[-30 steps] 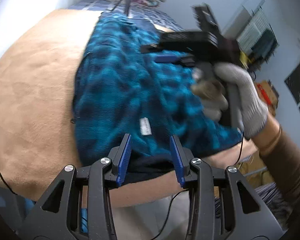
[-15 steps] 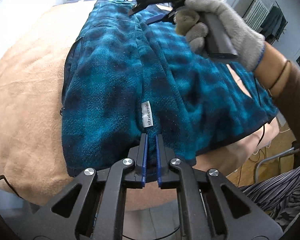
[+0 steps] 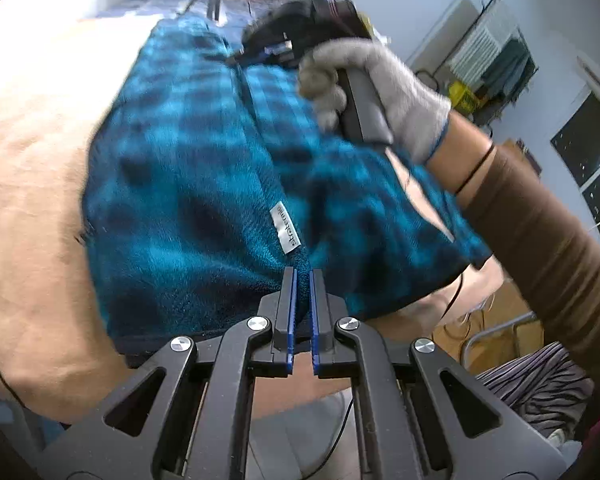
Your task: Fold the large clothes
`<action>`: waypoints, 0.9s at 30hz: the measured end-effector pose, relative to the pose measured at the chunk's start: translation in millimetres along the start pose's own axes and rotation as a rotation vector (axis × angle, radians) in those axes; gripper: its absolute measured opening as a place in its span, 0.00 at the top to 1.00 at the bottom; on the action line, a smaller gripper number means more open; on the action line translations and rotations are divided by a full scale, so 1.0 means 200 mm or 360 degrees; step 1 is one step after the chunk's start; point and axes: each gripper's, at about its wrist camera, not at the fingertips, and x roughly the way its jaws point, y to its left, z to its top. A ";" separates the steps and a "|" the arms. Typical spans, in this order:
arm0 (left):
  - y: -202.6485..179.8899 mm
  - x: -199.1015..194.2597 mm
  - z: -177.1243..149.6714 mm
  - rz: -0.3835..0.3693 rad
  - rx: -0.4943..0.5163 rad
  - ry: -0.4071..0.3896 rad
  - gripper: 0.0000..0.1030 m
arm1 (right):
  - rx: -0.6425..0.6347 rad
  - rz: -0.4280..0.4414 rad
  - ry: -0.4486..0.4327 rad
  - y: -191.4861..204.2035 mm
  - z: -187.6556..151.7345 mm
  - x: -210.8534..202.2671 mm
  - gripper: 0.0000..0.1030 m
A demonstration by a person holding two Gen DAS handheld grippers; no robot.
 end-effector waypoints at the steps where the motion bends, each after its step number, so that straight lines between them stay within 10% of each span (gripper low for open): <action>1: 0.00 0.04 -0.01 0.0019 0.0009 0.0031 0.97 | 0.0006 -0.0019 0.0002 -0.02 0.00 0.02 0.93; 14: -0.01 0.09 -0.06 0.0064 0.0099 0.0114 0.89 | -0.0155 -0.0242 -0.0153 0.04 -0.11 -0.09 0.85; 19: 0.01 -0.13 -0.11 -0.0061 0.0121 0.0032 0.72 | -0.0269 -0.0010 -0.0261 0.21 -0.27 -0.28 0.85; 27: 0.17 -0.40 -0.07 0.0140 0.0134 -0.0144 0.73 | -0.0355 0.0205 -0.0121 0.40 -0.55 -0.24 0.85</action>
